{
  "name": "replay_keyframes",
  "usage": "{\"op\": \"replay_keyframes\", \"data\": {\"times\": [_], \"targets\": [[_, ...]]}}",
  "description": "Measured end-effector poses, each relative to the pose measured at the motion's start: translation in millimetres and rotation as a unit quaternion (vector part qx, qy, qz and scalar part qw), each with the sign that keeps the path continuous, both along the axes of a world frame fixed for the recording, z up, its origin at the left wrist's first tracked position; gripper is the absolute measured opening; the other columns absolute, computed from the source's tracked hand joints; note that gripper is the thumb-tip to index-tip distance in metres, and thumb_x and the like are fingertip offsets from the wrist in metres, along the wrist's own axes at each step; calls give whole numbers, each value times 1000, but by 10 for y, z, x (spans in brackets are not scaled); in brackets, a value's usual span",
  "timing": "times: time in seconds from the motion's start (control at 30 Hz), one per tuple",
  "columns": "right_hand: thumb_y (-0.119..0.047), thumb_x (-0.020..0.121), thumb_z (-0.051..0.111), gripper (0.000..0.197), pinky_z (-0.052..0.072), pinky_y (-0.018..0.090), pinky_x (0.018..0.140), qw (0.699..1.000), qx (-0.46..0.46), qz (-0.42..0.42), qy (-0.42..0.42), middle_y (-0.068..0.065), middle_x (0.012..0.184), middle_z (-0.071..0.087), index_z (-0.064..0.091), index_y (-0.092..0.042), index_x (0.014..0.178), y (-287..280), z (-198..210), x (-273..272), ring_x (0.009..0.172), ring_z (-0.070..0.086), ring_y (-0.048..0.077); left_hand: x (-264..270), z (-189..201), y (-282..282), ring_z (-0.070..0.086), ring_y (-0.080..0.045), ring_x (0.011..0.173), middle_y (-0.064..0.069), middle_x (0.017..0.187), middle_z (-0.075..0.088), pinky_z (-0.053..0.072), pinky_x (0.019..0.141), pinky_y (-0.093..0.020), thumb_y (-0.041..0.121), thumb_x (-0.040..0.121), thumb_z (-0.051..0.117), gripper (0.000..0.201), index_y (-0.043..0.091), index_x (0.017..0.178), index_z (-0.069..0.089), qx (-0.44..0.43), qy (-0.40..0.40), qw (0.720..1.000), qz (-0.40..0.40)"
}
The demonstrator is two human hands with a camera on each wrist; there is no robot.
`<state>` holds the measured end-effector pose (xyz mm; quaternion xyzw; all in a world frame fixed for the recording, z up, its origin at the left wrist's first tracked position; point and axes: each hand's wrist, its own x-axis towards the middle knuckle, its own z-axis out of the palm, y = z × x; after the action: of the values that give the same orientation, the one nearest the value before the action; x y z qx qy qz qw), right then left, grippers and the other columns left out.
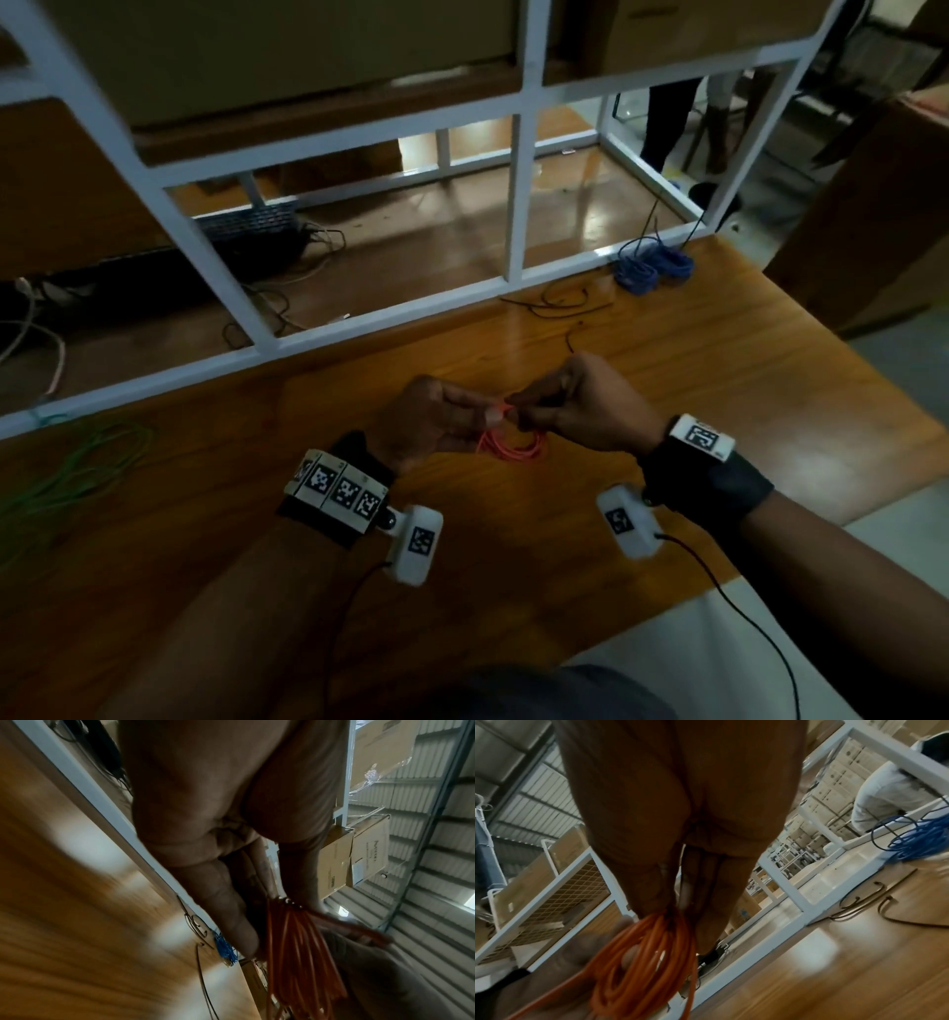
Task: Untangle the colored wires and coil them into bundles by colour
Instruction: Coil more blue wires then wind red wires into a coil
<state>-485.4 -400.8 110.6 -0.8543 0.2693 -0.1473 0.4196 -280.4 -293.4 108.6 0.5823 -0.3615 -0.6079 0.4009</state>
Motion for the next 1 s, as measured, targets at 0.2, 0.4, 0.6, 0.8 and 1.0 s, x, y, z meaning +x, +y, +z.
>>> {"op": "replay_keyframes", "data": {"times": [0.2,0.4,0.6,0.8,1.0], "targets": [[-33,87,80,26,64,38,72,993,95,-33,-66,-7,96,80,82,-14,105,-514,-107,-168,85,77,14,-185,-73,-308,73,-31,93,-16,102,74,60,79,-38,12,84,73,26,2,108,71,-39,-30,992,114],[-12,94,73,16,61,39,69,995,-60,-55,57,-3,96,79,81,-21,104,-1518,-356,-345,79,73,8,-123,-390,-411,74,-15,80,-3,90,77,56,60,-22,7,84,73,14,12,97,74,-26,-35,947,317],[-16,94,71,24,57,35,77,941,-192,34,277,2,118,75,79,-28,112,-2033,-557,-49,100,71,23,-44,-580,-610,73,-21,89,-7,97,76,59,75,-35,12,81,77,22,8,102,74,0,-49,941,335],[-6,96,63,44,52,44,98,842,-334,200,374,0,149,52,68,-31,132,-2068,-670,186,139,40,27,-24,-622,-793,74,-19,88,-7,97,76,60,76,-36,13,85,74,21,10,106,72,-19,-54,957,283],[-25,100,60,32,57,43,85,779,-401,249,413,1,153,42,66,-31,131,-1941,-695,225,138,36,28,-97,-731,-711,74,-17,83,-1,87,77,60,72,-31,12,86,73,12,15,97,75,-37,-53,953,295]]}}
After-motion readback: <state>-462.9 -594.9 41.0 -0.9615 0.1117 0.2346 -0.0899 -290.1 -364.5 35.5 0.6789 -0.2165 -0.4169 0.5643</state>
